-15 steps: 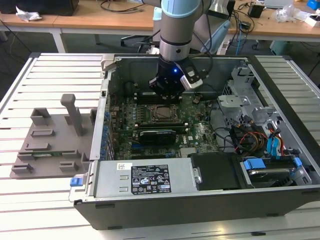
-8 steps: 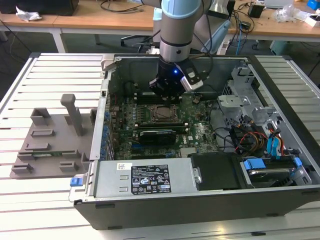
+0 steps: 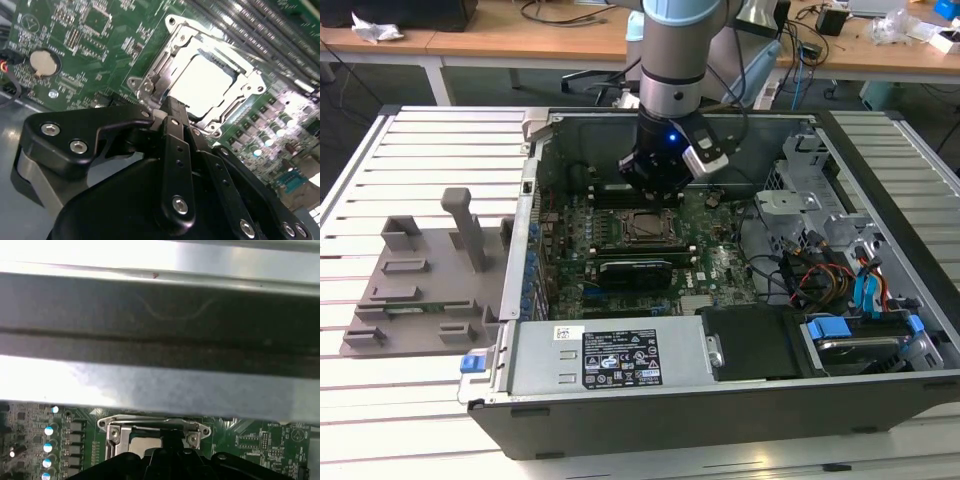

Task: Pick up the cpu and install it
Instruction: 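Install the first cpu locking lever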

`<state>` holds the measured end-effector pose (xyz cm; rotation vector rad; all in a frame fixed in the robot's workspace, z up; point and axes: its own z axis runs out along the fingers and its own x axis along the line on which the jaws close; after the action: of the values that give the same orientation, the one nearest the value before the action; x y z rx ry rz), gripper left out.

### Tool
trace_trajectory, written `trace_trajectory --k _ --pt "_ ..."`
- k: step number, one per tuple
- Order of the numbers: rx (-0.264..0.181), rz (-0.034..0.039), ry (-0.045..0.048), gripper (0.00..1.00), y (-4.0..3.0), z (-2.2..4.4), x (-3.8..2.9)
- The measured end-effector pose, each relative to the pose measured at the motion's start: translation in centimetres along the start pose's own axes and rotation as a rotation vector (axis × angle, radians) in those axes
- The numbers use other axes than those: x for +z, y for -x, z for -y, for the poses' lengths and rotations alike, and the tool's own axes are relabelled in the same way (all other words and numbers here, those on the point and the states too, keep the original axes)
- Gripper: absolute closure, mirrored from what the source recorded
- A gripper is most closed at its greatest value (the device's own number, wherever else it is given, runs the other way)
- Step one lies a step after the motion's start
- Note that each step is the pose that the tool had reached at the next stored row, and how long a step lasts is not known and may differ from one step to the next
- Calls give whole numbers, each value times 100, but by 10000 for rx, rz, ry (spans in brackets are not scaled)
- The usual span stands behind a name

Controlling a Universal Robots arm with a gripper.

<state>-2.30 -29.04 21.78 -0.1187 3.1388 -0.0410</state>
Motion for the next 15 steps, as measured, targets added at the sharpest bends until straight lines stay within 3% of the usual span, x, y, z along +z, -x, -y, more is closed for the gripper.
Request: trace_trajectory --k 2,4,5,9,15 --pt "0 -14 -188 89 -1 6 -1" --pt "1 -36 -458 89 -1 15 -7" --pt "0 -40 -509 89 -1 17 -11" --pt "-1 -48 -619 89 -2 24 -54" --pt "1 -48 -630 89 -2 29 -190"
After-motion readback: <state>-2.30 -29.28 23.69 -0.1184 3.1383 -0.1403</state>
